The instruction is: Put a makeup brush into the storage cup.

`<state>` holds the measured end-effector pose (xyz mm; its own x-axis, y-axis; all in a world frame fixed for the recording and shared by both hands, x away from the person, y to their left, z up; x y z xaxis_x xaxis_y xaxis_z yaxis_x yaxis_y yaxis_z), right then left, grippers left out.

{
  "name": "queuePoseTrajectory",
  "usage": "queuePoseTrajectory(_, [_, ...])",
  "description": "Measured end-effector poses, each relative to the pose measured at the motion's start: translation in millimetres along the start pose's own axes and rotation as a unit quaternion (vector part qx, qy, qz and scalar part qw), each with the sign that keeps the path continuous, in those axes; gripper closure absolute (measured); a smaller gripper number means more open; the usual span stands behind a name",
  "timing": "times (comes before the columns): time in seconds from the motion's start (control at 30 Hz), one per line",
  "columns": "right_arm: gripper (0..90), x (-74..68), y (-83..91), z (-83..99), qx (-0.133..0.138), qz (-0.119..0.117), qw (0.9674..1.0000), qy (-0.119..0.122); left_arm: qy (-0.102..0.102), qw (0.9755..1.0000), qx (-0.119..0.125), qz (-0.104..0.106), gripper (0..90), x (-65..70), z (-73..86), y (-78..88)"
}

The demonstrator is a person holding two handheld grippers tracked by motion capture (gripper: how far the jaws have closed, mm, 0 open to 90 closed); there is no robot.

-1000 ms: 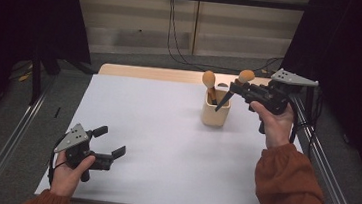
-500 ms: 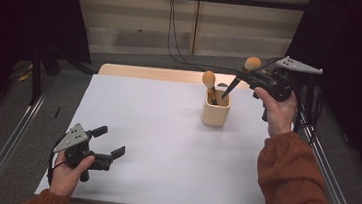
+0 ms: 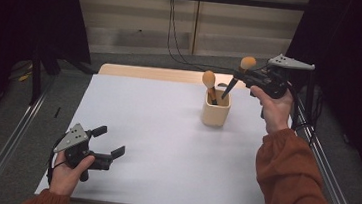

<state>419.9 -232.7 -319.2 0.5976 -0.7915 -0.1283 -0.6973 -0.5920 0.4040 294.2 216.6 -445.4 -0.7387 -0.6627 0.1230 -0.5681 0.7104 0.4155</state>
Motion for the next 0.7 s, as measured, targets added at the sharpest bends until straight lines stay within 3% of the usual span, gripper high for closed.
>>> queuePoseTrajectory(0.7, [71.9,5.8,-21.4,24.9,-0.029,0.005,0.9996,-0.001,-0.005,0.9999,-0.006,0.007,2.0,1.8,1.5,-1.9])
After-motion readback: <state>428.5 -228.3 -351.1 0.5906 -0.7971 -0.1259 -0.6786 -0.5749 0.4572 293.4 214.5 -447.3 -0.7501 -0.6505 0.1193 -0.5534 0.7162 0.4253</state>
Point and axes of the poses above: each handheld gripper's, and its own axes: y roughly backward along the jaws, z roughly out of its underside, x roughly to its right, the point moved 4 cm from there along -y, roughly forward along the jaws, and after that the axes turned 9 degrees about -x, right-handed, at the moved point
